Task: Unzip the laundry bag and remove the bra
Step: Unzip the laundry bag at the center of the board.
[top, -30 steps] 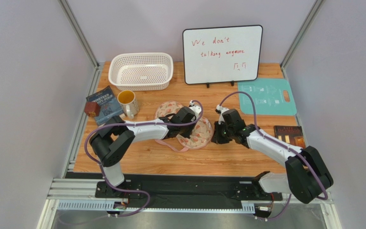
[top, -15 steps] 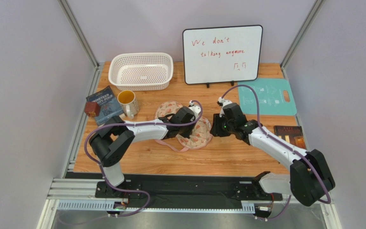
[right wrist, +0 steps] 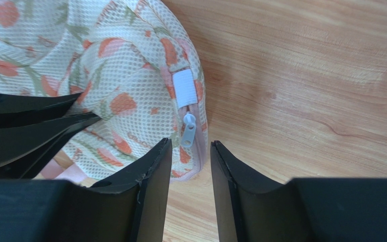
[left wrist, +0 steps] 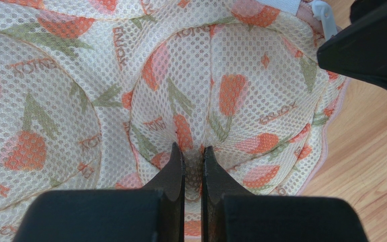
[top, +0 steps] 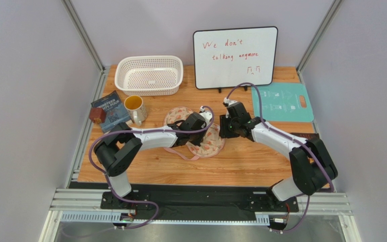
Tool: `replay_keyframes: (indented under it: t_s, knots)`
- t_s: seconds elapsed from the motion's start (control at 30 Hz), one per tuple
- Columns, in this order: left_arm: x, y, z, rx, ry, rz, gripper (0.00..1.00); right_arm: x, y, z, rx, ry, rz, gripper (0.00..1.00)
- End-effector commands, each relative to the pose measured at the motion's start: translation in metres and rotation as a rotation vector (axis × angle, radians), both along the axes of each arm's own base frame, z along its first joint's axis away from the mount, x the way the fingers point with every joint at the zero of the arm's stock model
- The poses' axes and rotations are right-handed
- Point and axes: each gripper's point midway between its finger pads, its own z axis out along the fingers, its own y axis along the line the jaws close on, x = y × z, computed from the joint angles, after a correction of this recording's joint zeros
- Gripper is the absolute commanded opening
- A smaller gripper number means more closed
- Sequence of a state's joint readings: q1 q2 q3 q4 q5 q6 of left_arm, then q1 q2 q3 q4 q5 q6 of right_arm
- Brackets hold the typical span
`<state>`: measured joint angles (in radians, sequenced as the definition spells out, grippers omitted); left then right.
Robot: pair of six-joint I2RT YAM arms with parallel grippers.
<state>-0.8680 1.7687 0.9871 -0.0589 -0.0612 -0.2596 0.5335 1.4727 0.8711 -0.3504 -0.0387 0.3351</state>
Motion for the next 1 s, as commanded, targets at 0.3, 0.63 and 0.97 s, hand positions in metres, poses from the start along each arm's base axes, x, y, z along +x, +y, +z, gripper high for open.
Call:
replay_keyframes:
  t_s: [0.3, 0.63, 0.97]
  knots:
    - [-0.033, 0.036, -0.037, 0.151, 0.134, -0.022, 0.0, 0.025, 0.007, 0.004, -0.019, -0.06, 0.015, 0.22]
    - [-0.036, 0.041, -0.041, 0.167, 0.14, -0.025, 0.0, 0.031, 0.012, 0.014, -0.012, -0.08, 0.037, 0.26]
    - [-0.036, 0.043, -0.043, 0.176, 0.145, -0.022, 0.0, 0.029, 0.011, 0.017, -0.015, -0.073, 0.036, 0.24]
